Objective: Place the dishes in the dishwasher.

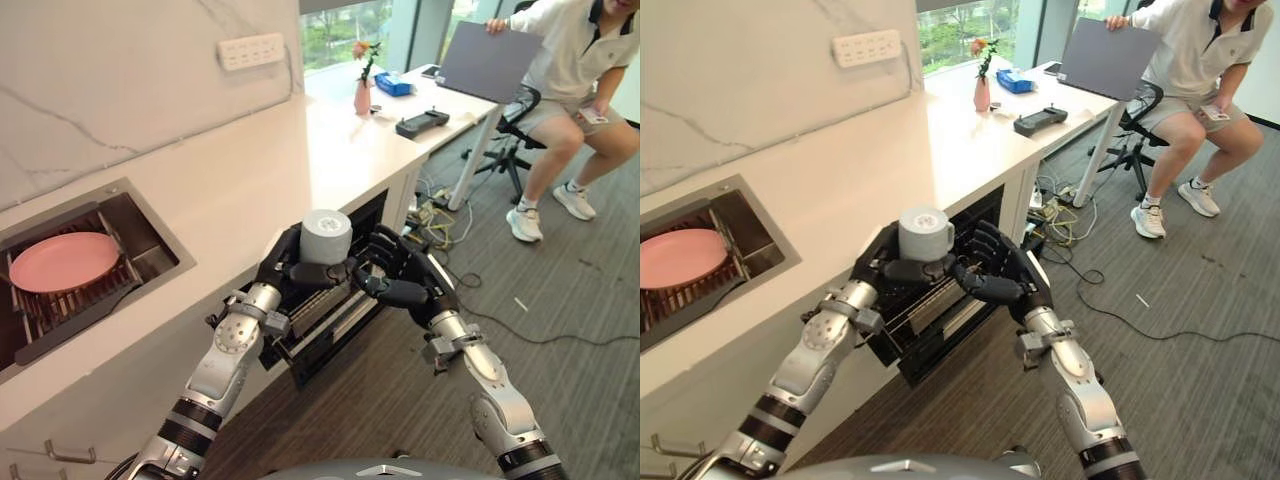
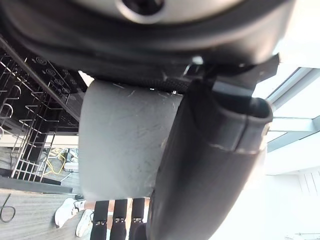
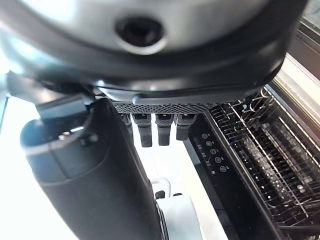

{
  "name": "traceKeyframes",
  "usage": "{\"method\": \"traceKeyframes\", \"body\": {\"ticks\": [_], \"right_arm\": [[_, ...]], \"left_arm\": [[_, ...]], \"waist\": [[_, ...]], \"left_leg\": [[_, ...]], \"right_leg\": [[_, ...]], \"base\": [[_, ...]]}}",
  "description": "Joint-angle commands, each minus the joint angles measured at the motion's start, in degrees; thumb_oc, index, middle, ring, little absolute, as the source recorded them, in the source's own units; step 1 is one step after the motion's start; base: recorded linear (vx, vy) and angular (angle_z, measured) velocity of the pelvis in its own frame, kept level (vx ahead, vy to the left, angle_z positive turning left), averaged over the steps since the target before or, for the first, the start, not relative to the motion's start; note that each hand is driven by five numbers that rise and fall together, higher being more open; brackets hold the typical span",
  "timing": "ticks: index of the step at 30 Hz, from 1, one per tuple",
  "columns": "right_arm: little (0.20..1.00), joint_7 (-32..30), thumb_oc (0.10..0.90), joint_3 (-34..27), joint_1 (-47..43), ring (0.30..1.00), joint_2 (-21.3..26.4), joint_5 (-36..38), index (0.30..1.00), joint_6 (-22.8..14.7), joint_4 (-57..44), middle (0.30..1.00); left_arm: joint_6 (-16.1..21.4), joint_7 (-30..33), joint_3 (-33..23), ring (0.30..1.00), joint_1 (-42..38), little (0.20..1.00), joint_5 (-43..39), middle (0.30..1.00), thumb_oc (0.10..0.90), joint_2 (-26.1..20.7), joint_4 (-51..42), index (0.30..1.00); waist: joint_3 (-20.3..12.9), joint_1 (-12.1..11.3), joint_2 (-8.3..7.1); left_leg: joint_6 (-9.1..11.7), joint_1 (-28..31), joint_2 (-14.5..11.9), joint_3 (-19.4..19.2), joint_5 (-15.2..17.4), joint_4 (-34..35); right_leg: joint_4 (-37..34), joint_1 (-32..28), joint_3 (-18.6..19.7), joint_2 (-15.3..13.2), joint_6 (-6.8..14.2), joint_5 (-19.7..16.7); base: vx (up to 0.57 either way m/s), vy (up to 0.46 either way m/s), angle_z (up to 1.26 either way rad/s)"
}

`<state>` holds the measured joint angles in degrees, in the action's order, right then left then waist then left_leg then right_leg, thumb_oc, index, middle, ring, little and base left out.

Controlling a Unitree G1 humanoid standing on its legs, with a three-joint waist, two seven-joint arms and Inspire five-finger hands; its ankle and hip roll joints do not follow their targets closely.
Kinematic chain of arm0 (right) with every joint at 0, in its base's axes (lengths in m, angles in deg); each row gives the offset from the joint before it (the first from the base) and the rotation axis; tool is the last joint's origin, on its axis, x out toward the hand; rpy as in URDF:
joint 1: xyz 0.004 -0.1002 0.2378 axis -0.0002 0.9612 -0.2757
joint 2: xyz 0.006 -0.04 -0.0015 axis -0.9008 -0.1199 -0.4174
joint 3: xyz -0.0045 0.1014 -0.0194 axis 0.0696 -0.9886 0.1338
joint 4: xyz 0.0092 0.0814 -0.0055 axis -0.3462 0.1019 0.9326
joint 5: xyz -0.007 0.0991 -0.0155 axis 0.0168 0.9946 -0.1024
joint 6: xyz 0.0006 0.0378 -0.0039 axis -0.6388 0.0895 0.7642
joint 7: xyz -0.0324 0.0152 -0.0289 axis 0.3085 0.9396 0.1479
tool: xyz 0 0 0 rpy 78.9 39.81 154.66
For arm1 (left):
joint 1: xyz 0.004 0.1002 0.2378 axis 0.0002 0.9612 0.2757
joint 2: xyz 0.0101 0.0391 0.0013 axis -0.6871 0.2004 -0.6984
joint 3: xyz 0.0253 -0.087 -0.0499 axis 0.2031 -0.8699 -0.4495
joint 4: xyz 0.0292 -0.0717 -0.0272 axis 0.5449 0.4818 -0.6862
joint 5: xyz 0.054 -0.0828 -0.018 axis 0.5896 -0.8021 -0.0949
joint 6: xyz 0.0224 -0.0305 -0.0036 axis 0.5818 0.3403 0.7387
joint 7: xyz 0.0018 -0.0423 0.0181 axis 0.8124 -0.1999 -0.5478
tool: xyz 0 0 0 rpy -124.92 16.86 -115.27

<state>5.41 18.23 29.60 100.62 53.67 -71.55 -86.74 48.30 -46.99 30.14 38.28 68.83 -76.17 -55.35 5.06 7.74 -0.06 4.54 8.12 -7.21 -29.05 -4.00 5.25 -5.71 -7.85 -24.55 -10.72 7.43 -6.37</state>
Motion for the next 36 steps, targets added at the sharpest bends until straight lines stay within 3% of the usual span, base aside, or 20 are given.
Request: {"method": "traceKeyframes", "body": {"ticks": [1,8,9,13,25,36], "right_arm": [[0.900,1.96,0.800,-0.99,-5.27,0.900,-1.95,10.44,0.900,-6.99,-10.33,0.900],[0.900,-2.68,0.800,2.08,-6.58,0.900,-2.33,12.67,0.900,-7.85,-11.54,0.900],[0.900,-5.48,0.800,4.69,-7.97,0.900,-2.40,12.34,0.900,-8.29,-11.90,0.900],[0.900,-10.09,0.800,8.41,-13.73,0.900,-3.82,12.99,0.900,-8.80,-11.01,0.900],[0.900,-18.44,0.800,11.60,-20.67,0.900,-7.73,9.58,0.900,-9.40,-5.43,0.900],[0.900,-28.88,0.800,13.64,-29.38,0.900,-16.17,9.54,0.900,-12.88,5.18,0.900]], "left_arm": [[6.61,1.92,2.14,0.300,-11.37,0.300,3.12,0.300,0.400,0.94,0.51,0.300],[5.70,10.25,5.26,0.300,-14.98,0.300,16.76,0.300,0.400,2.93,6.05,0.300],[5.05,15.41,7.71,0.300,-18.11,0.300,21.69,0.300,0.400,4.54,8.90,0.300],[4.03,20.64,12.22,0.300,-23.45,0.300,28.53,0.300,0.400,7.45,15.39,0.300],[2.42,24.40,18.43,0.300,-26.71,0.300,34.23,0.300,0.400,10.58,18.82,0.300],[0.52,31.53,25.14,0.300,-30.61,0.300,36.14,0.300,0.400,17.45,25.75,0.300]], "waist": [[-0.97,-0.17,0.18],[-1.24,0.14,0.09],[-1.36,0.47,-0.02],[-1.46,0.60,0.00],[-2.26,-1.39,-0.32],[-2.72,-3.33,-0.89]], "left_leg": [[1.85,4.53,0.29,0.47,5.01,-0.62],[1.91,4.62,0.42,0.01,5.17,-0.64],[1.95,4.68,0.38,-0.13,5.17,-0.65],[1.90,4.52,0.32,-0.20,5.03,-0.67],[1.72,3.73,0.33,1.22,4.75,-0.55],[1.34,2.62,0.69,3.44,4.38,-0.46]], "right_leg": [[0.71,0.60,-1.33,0.16,2.50,5.73],[0.71,1.07,-0.98,0.31,2.47,5.51],[0.71,1.19,-0.92,0.41,2.41,5.52],[0.71,1.50,-0.78,0.63,2.29,5.37],[0.71,1.01,-2.16,0.68,1.87,4.84],[0.71,0.60,-3.70,0.53,1.56,4.56]], "base": [[0.02,-0.005,-0.17],[0.01,-0.010,-0.05],[-0.01,-0.024,-0.05],[0.00,-0.006,-0.01],[0.00,0.003,0.03],[0.00,0.012,0.11]]}}
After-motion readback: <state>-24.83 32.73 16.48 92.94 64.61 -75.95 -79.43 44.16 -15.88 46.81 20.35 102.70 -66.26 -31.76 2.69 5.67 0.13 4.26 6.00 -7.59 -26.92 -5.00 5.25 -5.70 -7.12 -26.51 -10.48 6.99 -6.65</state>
